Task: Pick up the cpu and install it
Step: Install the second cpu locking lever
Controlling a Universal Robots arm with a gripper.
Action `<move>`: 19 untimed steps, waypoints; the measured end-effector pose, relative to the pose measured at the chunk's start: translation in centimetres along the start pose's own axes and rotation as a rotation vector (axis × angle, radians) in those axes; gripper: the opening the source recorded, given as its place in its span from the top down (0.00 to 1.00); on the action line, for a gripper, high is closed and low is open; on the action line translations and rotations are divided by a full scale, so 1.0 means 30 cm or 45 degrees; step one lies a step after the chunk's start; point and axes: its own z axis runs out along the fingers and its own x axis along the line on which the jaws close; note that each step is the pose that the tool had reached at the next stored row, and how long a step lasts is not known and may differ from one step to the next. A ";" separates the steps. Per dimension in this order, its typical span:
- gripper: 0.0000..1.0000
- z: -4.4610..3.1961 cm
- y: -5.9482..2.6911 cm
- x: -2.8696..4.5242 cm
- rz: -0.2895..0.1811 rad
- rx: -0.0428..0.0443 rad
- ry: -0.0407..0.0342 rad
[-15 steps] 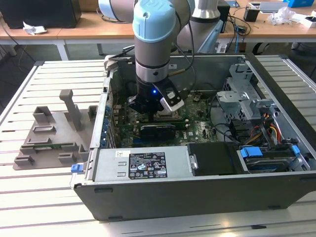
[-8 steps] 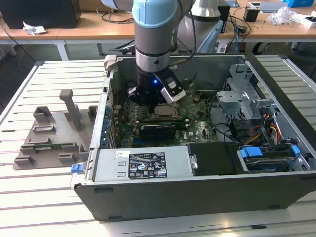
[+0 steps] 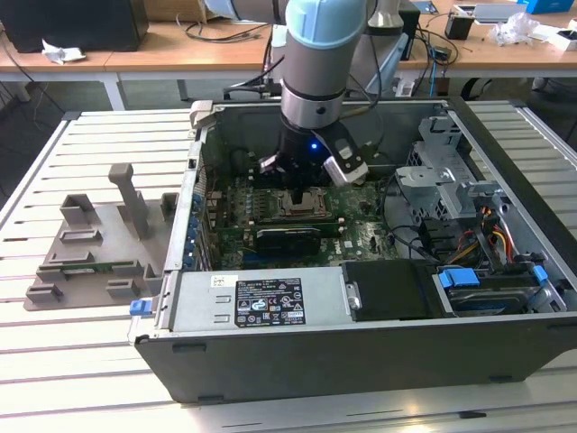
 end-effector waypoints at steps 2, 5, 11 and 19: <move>0.89 0.002 0.008 -0.020 0.002 0.028 0.0060; 0.89 0.007 0.036 -0.033 0.005 0.066 0.0120; 0.89 0.014 0.122 -0.047 0.016 0.244 0.0354; 0.89 -0.103 0.144 -0.043 0.016 0.244 0.0354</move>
